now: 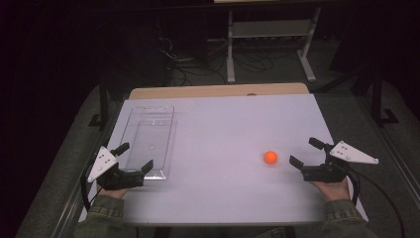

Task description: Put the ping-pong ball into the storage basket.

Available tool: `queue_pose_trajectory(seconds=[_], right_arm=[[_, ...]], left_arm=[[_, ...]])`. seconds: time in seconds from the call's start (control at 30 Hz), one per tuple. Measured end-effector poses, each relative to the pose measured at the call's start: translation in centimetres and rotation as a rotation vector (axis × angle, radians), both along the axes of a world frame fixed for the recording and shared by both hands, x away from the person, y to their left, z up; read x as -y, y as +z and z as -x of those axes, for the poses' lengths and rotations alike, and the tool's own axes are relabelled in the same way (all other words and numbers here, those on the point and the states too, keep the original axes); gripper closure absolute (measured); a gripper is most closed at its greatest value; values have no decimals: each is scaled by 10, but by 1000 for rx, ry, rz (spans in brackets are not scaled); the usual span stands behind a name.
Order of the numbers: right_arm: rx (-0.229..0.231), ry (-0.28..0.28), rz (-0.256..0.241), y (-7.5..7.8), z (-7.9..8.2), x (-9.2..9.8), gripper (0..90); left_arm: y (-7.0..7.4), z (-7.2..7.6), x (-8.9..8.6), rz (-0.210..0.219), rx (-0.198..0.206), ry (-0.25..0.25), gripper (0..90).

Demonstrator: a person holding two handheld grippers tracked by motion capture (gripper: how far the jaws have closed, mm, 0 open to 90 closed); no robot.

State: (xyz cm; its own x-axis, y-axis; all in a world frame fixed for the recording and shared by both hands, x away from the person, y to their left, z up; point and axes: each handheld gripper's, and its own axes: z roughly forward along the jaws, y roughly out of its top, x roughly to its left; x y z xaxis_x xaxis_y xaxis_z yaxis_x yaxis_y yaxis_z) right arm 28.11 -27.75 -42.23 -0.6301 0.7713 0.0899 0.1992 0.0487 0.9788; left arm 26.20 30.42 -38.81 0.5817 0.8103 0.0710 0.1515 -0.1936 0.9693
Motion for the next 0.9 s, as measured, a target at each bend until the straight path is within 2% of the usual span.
queue_pose_trajectory(seconds=[0.33,0.9], right_arm=[[0,5,-6,0,0,0,0],[-2,17,-10,0,1,-2,0]], left_arm=[[20,-6,9,-48,3,-36,0],[32,-16,22,-101,-29,-80,0]])
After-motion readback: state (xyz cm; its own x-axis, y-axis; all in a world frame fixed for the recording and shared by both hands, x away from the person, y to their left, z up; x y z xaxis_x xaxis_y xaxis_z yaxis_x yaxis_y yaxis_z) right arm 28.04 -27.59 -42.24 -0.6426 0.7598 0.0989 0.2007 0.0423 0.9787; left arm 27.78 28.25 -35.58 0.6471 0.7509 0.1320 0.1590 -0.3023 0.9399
